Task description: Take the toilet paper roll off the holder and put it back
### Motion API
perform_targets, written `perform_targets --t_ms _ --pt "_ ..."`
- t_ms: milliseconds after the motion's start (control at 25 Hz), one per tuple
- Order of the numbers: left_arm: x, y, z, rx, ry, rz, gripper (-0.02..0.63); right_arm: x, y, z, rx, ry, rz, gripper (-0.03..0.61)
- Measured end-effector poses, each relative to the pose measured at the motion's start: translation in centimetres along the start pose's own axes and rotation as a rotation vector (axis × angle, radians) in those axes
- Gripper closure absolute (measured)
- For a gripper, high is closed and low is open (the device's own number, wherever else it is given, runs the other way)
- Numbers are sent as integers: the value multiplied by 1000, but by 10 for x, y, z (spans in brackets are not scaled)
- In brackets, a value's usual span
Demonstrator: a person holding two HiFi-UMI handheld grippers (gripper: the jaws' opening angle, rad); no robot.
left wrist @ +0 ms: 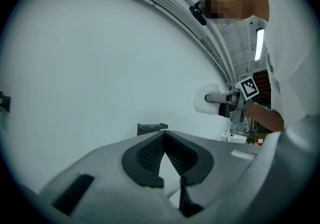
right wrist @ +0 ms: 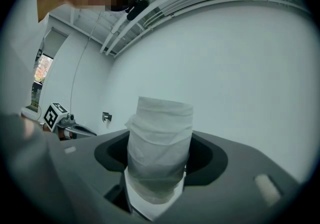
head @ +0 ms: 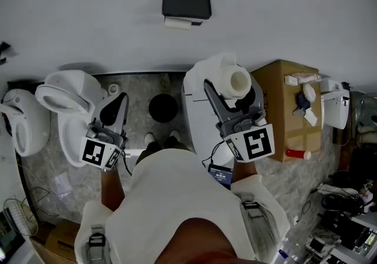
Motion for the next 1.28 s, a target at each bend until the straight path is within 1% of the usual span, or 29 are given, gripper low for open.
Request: perform_targets --t_ms 360,560,800,1000,1120,1280 --pt "-3 -3 5 0 11 -5 611 1 1 0 -15 7 2 278" --pt "-6 -3 0 -3 17 -4 611 17 7 2 -37 10 16 278" --pt "-3 -4 5 0 5 -6 612 76 18 30 -76 -11 47 279" --pt "-7 -4 4 2 16 -10 611 130 18 52 -71 -34 57 279" --pt "-10 -5 0 1 28 -15 611 160 10 64 -54 -49 41 279" --pt "-11 -5 -1 1 35 -16 611 199 -17 88 -30 -82 -23 278"
Point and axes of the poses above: the fingertips, and each gripper's own axes: x forward along the fingers, z to its right, y out of its top, the point moved 1 cm from there along -x, backward along the fingers
